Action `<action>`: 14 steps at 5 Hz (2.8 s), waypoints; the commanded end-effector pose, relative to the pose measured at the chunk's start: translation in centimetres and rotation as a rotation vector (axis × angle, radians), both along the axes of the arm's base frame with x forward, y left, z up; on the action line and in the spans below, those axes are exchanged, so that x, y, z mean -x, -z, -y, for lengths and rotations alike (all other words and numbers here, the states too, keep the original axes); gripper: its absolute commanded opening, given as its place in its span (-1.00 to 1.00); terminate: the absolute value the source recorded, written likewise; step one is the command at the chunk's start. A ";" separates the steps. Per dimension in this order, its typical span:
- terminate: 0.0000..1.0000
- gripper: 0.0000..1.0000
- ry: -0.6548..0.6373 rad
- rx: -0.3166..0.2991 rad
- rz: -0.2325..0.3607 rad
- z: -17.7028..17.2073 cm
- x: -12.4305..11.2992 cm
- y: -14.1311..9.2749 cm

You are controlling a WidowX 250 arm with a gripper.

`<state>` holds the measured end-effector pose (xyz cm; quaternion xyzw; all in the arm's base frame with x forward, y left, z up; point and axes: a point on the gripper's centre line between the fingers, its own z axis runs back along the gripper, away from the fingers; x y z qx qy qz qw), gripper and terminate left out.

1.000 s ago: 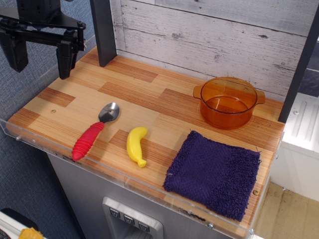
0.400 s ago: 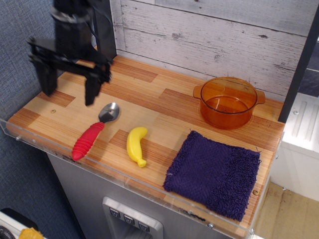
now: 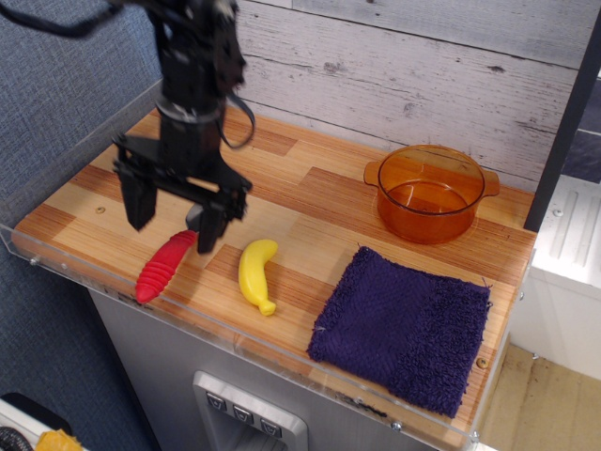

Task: Place the spatula on the far edge of the table

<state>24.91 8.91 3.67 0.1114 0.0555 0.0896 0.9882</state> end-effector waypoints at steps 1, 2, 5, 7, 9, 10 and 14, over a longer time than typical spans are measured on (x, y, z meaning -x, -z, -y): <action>-1.00 1.00 0.005 -0.028 -0.041 -0.2 0.4 1.1; -1.00 1.00 0.005 -0.015 -0.042 -0.4 0.5 1.8; -1.00 -1.00 0.010 0.009 -0.031 -0.3 0.6 1.9; -1.00 -1.00 -0.011 -0.006 -0.007 -0.7 0.2 -0.1; -1.00 -1.00 -0.463 -0.019 0.080 -1.7 -1.9 -2.9; -1.00 -1.00 -0.713 0.054 0.137 -2.4 -3.7 -2.8; -1.00 -1.00 -1.296 0.018 0.301 -2.9 -12.1 -0.1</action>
